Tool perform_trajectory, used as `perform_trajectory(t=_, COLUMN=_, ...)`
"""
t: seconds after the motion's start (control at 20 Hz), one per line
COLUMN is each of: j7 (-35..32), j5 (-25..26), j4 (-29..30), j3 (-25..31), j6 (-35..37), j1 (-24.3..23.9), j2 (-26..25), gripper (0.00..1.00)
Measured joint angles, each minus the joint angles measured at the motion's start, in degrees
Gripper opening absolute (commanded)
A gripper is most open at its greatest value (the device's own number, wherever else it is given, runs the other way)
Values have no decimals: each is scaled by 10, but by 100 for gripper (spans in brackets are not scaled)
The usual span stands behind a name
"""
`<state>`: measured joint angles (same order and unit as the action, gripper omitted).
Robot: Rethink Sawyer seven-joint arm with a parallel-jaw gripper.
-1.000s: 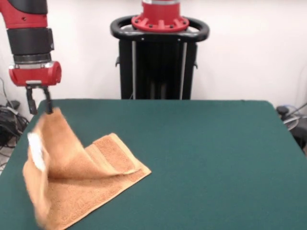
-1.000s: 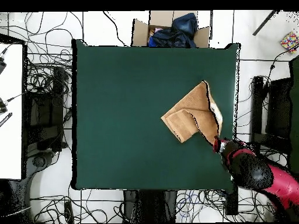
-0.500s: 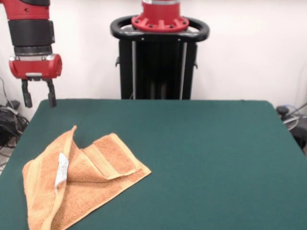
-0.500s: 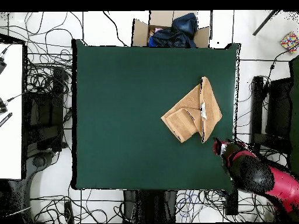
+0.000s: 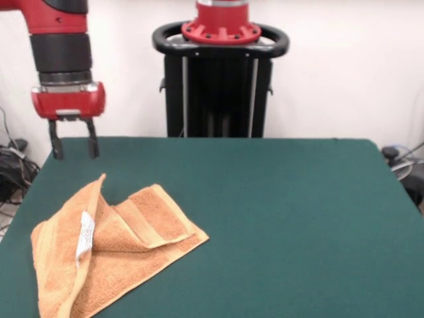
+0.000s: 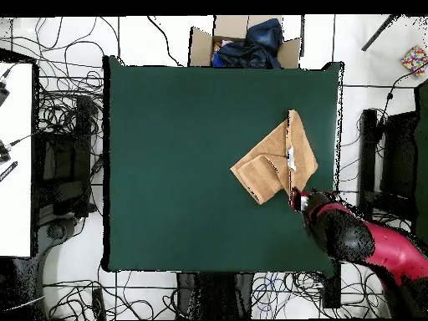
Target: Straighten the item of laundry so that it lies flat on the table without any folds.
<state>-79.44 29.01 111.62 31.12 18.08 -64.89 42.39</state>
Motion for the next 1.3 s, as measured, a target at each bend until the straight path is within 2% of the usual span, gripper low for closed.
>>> perform_trajectory(t=0.55, j7=0, j5=-4, j4=-59, j3=-20, j6=0, j1=121, j2=-33, gripper=100)
perform_trajectory(t=0.85, j7=0, j5=-5, j4=-105, j3=-30, j6=0, j1=142, j2=-77, gripper=100)
perform_trajectory(t=1.3, j7=0, j5=-5, j4=-146, j3=-37, j6=0, j1=141, j2=-124, gripper=100)
